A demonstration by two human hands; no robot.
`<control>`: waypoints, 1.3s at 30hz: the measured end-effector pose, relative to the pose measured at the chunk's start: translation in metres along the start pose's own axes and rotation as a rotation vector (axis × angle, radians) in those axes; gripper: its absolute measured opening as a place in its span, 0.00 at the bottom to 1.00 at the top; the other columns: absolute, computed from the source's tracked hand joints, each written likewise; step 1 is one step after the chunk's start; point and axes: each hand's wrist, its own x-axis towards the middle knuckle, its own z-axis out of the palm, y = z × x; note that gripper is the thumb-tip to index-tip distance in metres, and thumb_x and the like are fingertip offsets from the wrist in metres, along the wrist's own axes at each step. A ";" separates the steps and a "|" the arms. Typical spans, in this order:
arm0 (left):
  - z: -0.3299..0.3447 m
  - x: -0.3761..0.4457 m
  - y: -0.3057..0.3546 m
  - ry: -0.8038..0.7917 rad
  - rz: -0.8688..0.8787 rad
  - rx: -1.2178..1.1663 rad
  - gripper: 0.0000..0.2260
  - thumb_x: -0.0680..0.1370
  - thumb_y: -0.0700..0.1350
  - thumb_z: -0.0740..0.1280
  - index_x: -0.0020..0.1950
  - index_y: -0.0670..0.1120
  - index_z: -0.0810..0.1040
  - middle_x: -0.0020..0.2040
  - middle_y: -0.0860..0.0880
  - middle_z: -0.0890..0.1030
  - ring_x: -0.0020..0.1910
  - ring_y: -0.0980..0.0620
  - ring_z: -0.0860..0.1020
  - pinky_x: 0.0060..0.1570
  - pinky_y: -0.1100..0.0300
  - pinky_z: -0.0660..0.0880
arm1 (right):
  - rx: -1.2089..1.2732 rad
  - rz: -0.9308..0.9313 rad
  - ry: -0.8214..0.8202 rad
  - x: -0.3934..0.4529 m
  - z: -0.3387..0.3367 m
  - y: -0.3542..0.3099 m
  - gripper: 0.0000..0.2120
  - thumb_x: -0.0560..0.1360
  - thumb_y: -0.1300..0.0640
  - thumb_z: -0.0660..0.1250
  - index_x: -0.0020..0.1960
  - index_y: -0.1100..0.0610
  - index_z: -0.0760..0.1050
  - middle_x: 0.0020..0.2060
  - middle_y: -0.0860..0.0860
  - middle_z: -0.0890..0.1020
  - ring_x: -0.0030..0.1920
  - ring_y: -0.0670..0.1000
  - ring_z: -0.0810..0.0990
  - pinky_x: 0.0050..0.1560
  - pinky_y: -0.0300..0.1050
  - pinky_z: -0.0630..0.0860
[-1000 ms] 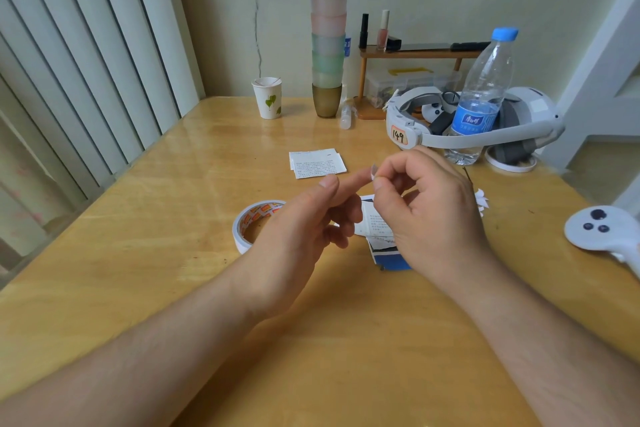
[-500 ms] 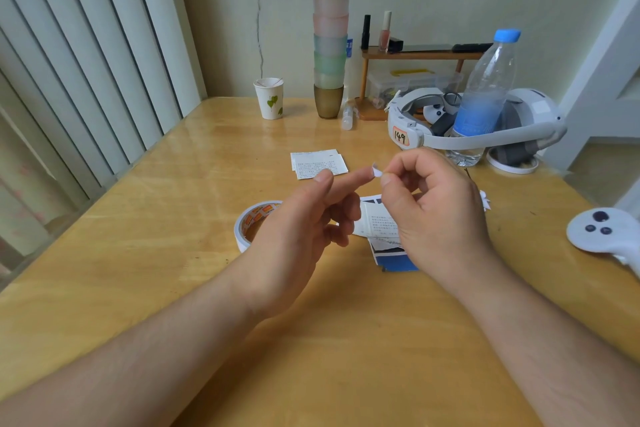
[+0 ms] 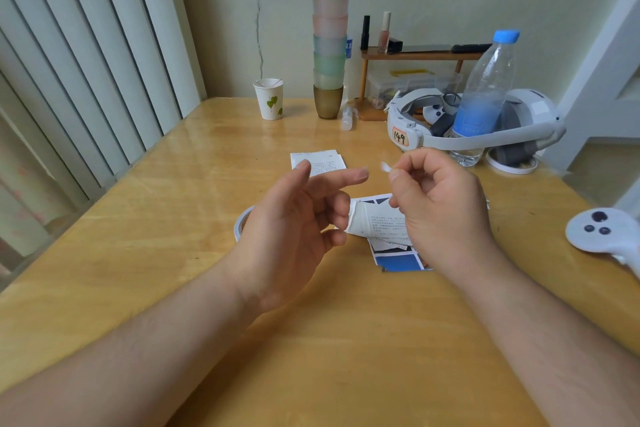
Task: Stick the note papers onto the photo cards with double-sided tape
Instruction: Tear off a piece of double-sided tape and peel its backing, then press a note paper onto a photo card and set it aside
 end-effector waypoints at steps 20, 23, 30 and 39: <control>0.001 0.006 -0.013 -0.025 -0.001 0.140 0.26 0.80 0.61 0.56 0.56 0.45 0.86 0.43 0.48 0.76 0.41 0.51 0.72 0.44 0.57 0.70 | -0.827 0.314 -0.146 0.046 -0.100 0.065 0.10 0.79 0.61 0.68 0.45 0.48 0.84 0.42 0.46 0.82 0.43 0.49 0.79 0.41 0.43 0.70; -0.001 0.007 -0.013 -0.014 -0.010 0.122 0.26 0.79 0.62 0.57 0.56 0.46 0.87 0.43 0.48 0.76 0.41 0.52 0.73 0.45 0.56 0.69 | -0.828 0.330 -0.125 0.047 -0.101 0.063 0.17 0.81 0.62 0.61 0.43 0.47 0.84 0.41 0.47 0.83 0.38 0.50 0.79 0.34 0.42 0.69; -0.002 0.008 -0.012 -0.007 -0.021 0.102 0.26 0.79 0.63 0.57 0.55 0.47 0.87 0.42 0.49 0.76 0.41 0.52 0.73 0.46 0.56 0.69 | -0.746 0.254 -0.079 0.047 -0.099 0.060 0.16 0.81 0.60 0.60 0.46 0.46 0.83 0.44 0.48 0.79 0.39 0.46 0.76 0.36 0.40 0.68; -0.003 0.008 -0.012 0.002 -0.023 0.089 0.27 0.79 0.63 0.57 0.57 0.46 0.87 0.42 0.49 0.76 0.41 0.52 0.73 0.45 0.56 0.69 | -0.759 0.277 -0.098 0.043 -0.096 0.062 0.13 0.80 0.65 0.65 0.54 0.49 0.83 0.47 0.46 0.84 0.46 0.48 0.78 0.48 0.42 0.69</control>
